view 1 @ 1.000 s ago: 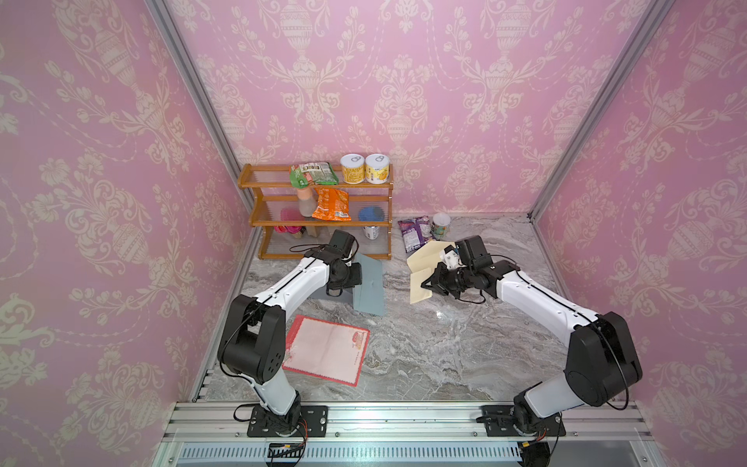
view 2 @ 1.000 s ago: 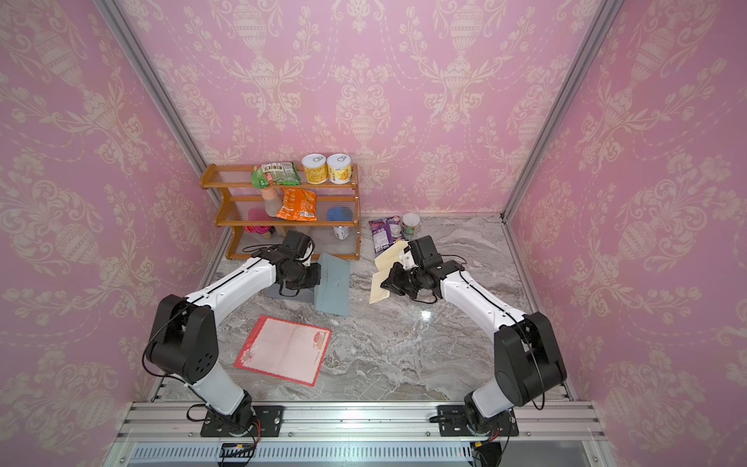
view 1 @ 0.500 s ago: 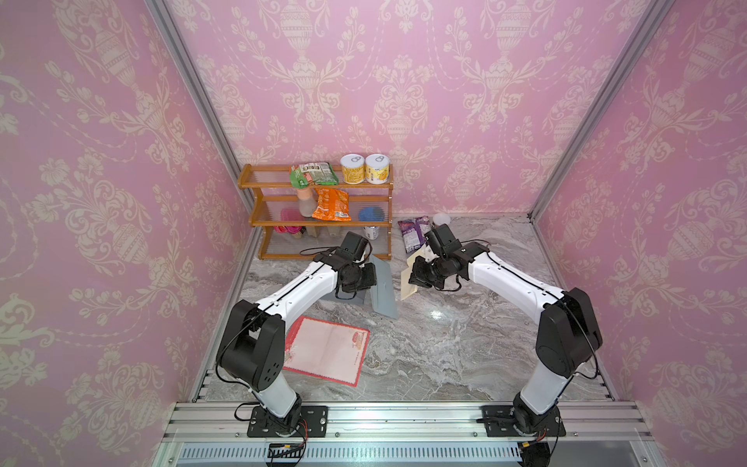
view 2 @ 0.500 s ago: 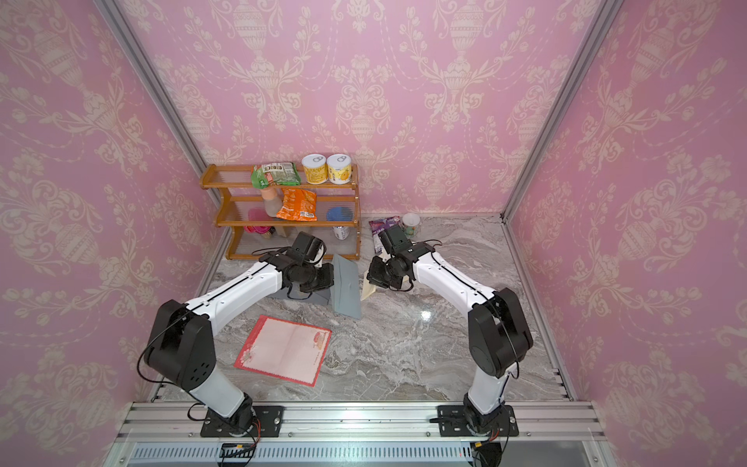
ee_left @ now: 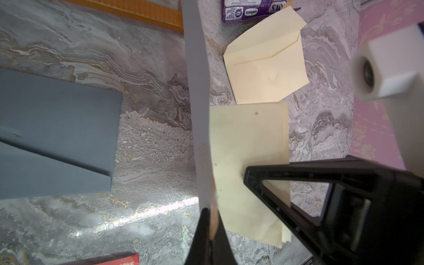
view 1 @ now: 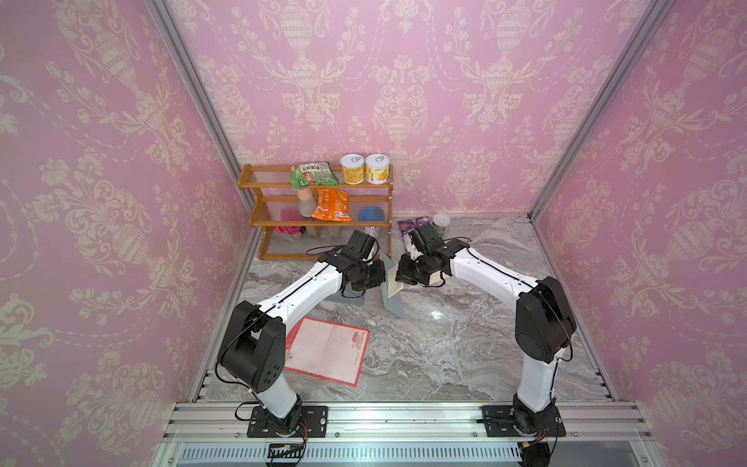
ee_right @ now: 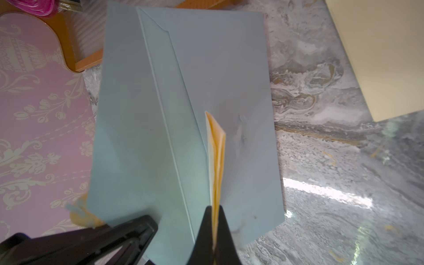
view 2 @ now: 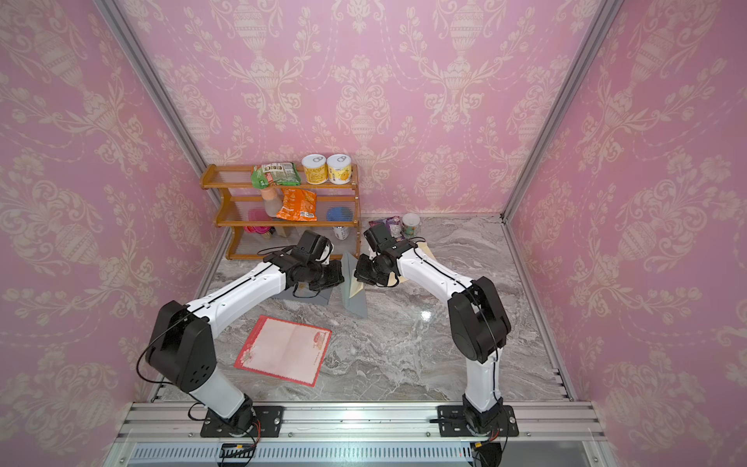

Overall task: Fold the letter paper in half and place it into the envelope
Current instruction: Place the letter paper in the envelope.

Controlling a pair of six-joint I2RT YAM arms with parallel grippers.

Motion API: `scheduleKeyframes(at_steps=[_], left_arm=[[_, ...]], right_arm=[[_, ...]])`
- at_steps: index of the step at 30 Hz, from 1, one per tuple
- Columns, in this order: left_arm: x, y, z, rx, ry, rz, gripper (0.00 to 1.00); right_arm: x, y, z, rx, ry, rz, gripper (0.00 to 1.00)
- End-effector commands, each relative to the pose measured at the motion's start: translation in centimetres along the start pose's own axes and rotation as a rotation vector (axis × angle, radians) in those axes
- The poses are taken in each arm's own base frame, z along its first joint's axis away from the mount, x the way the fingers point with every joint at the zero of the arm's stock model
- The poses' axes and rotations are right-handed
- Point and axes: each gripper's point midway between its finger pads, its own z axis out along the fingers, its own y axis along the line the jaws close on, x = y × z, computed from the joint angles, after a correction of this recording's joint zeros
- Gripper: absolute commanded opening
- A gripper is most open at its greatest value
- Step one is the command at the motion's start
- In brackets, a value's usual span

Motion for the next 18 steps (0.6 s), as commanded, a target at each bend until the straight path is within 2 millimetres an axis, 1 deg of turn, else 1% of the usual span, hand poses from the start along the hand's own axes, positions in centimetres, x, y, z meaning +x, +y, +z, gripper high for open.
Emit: scheduleKeyframes(at_steps=[1,4,11,13,18], left_arm=[[-0.5,-1.7,-0.2,0.044,0.0,0.0,0.0],[-0.5,-2.2,-0.1,0.059,0.003,0.006,0.0],[-0.6,-3.0,0.4,0.1,0.006,-0.017,0.0],[-0.6,-3.2,0.5,0.117,0.004,-0.024,0.0],[-0.5,-3.4,0.6,0.131,0.004,-0.033,0.0]], right_arm=[[-0.4,2.1,-0.1,-0.042,-0.008,-0.022,0.0],[-0.2,2.9,0.3,-0.065,0.005,-0.027,0.0],[-0.2,3.0,1.5,-0.059,0.035,-0.019,0.0],[-0.3,2.9,2.0,-0.045,0.048,-0.019,0.0],[0.0,1.9,3.0,0.003,0.082,-0.008,0.0]])
